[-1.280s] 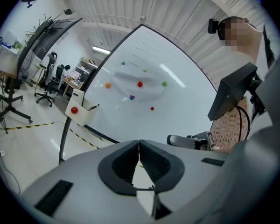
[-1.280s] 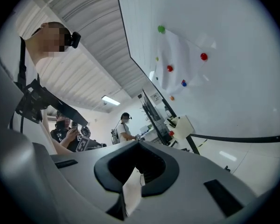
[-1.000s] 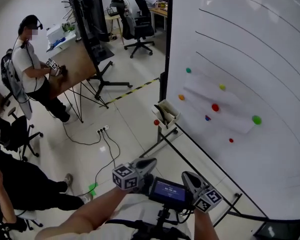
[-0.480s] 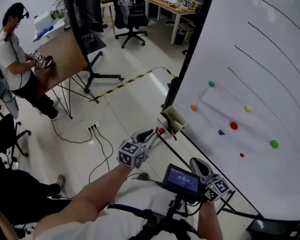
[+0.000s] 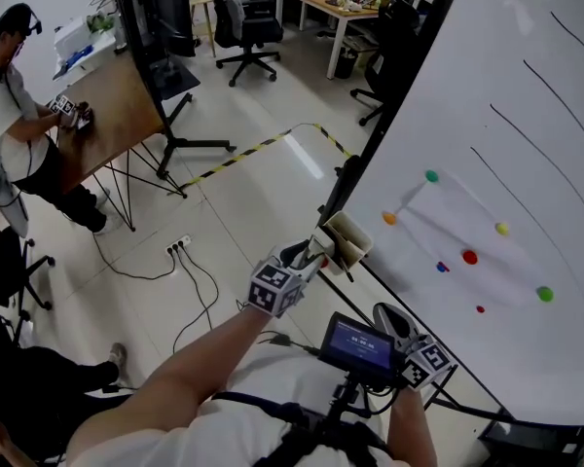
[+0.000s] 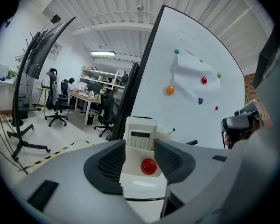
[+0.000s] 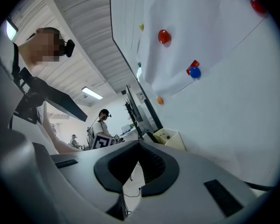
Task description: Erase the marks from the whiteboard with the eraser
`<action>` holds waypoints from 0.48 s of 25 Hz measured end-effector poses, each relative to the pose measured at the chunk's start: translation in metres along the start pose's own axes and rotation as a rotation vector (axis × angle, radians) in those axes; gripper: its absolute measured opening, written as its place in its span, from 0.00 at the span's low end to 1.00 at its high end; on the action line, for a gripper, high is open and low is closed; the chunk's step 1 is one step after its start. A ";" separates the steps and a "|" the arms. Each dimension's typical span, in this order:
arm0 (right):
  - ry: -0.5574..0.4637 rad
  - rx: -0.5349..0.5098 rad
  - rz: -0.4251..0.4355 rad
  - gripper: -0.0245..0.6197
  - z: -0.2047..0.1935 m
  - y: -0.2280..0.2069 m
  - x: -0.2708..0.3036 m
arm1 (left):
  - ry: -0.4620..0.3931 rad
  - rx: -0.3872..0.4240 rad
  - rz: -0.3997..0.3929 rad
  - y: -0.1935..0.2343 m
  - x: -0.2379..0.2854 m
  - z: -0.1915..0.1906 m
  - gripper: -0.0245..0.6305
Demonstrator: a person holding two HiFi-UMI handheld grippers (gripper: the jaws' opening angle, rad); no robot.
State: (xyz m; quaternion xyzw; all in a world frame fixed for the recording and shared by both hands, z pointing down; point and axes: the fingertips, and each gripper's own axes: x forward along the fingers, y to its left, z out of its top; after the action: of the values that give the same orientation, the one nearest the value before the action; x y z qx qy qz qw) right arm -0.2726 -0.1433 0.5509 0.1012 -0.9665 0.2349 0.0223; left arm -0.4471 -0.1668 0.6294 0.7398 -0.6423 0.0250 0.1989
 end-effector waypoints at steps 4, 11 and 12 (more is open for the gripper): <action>-0.004 0.010 -0.009 0.06 -0.002 -0.004 0.001 | 0.006 0.027 0.002 0.000 0.008 0.006 0.41; -0.054 0.107 -0.039 0.06 -0.002 -0.020 -0.015 | 0.004 0.164 0.000 -0.019 0.021 0.025 0.41; -0.060 0.116 -0.044 0.06 -0.001 -0.021 -0.018 | 0.007 0.179 0.001 -0.021 0.023 0.026 0.41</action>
State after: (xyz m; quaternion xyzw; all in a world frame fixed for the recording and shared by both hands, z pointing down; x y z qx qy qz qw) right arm -0.2511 -0.1577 0.5601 0.1306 -0.9490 0.2869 -0.0076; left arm -0.4285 -0.1944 0.6066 0.7543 -0.6370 0.0850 0.1345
